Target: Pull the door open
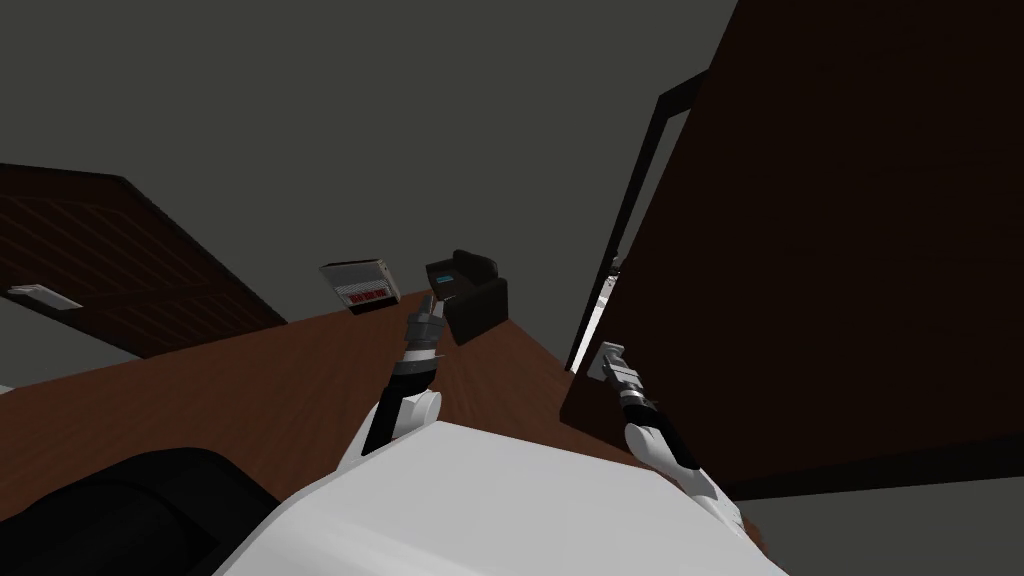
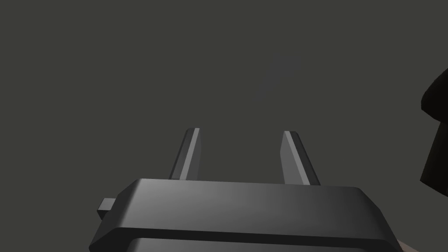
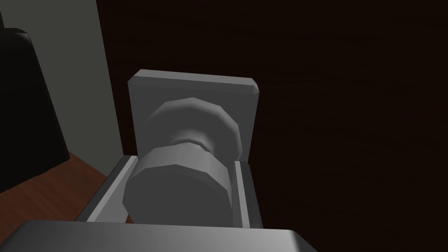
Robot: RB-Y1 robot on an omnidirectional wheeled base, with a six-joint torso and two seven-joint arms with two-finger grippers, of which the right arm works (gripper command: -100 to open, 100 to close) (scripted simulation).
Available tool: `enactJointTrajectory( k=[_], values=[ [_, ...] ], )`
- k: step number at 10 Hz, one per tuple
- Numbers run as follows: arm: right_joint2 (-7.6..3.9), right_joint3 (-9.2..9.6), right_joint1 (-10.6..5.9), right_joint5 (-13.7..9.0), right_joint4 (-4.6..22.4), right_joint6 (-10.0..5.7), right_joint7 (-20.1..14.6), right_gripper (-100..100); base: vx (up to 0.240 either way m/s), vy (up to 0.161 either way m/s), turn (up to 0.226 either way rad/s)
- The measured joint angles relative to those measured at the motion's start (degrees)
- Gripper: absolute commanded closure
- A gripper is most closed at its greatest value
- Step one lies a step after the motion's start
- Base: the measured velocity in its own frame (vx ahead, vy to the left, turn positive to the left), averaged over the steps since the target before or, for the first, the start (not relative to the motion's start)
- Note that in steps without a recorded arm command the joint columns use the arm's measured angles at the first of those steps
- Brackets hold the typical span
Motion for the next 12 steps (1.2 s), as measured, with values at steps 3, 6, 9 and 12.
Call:
enactJointTrajectory(
  k=[3, 6, 9, 12],
  values=[
    [-2.1, 1.9, 1.12, 0.23, -1.05, -0.97, -2.06, 100, -0.211, -0.038, 0.1],
    [-3.76, 3.88, 2.84, 0.84, -2.44, -1.96, -3.31, 100, -0.074, -0.014, -0.067],
    [-6.94, 7.79, 5.94, 2.32, -5.87, -4.53, -5.59, 100, -0.021, -0.041, -0.118],
    [-10.56, 11.79, 8.93, 3.94, -8.94, -7.74, -8.1, 100, -0.021, -0.042, -0.12]
  ],
)
